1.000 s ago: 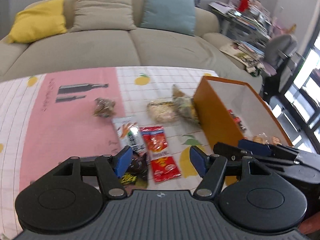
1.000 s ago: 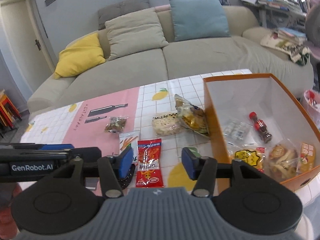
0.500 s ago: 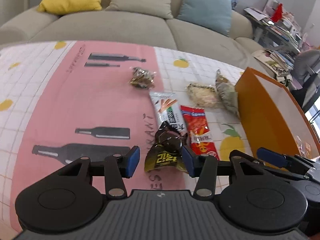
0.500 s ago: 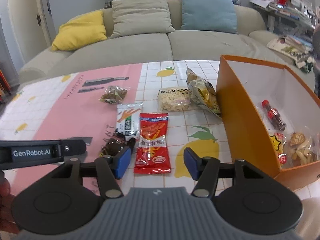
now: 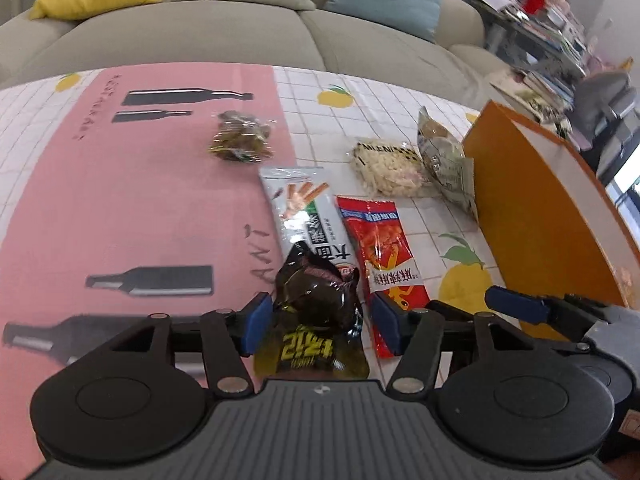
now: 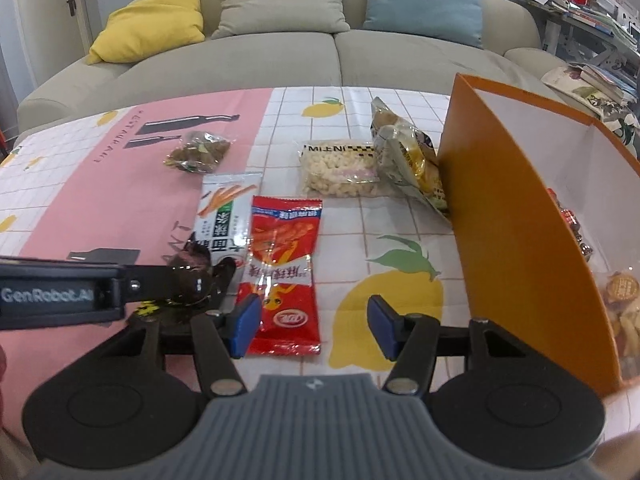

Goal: Organize snacks
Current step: 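Withdraw both tools and move toward the red spicy strip packs, then grasp the clear bag of brown snacks with right tool while left holds black wrapper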

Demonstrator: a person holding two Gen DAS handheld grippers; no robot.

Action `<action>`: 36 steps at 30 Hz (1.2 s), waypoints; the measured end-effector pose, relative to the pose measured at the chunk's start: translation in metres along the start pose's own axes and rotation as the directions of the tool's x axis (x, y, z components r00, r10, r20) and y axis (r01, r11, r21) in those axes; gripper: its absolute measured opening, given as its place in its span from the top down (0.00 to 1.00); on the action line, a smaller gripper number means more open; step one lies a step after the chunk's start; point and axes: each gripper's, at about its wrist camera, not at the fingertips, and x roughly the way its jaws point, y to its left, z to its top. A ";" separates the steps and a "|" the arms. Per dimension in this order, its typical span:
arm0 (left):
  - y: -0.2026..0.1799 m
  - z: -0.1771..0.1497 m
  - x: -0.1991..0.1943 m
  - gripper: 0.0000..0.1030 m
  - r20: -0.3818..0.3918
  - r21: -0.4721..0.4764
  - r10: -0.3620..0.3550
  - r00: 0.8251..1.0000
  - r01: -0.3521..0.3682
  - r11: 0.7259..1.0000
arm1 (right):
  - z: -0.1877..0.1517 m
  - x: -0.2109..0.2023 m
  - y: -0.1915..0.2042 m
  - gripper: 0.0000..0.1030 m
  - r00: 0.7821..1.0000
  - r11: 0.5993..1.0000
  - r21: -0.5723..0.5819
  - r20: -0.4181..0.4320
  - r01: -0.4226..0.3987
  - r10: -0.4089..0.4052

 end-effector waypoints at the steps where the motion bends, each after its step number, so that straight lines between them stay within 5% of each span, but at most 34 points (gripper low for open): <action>1: -0.001 0.001 0.004 0.35 -0.002 0.013 0.000 1.000 0.000 1.000 | 0.001 0.003 -0.001 0.44 1.000 1.000 -0.003 -0.004 0.000 0.000; 19: -0.012 0.000 0.039 0.31 -0.040 0.112 0.062 0.997 -0.057 0.992 | -0.008 0.029 -0.004 0.43 0.999 1.000 -0.020 -0.042 0.014 -0.015; 22: -0.014 -0.001 0.040 0.37 -0.030 0.126 0.069 0.997 -0.065 0.990 | -0.008 0.029 -0.003 0.43 0.999 1.000 -0.027 -0.043 0.010 -0.011; 36: 0.023 0.011 0.016 0.43 0.024 0.004 0.086 0.996 -0.087 0.996 | 0.007 0.021 0.009 0.43 1.000 0.998 -0.055 0.005 0.006 -0.006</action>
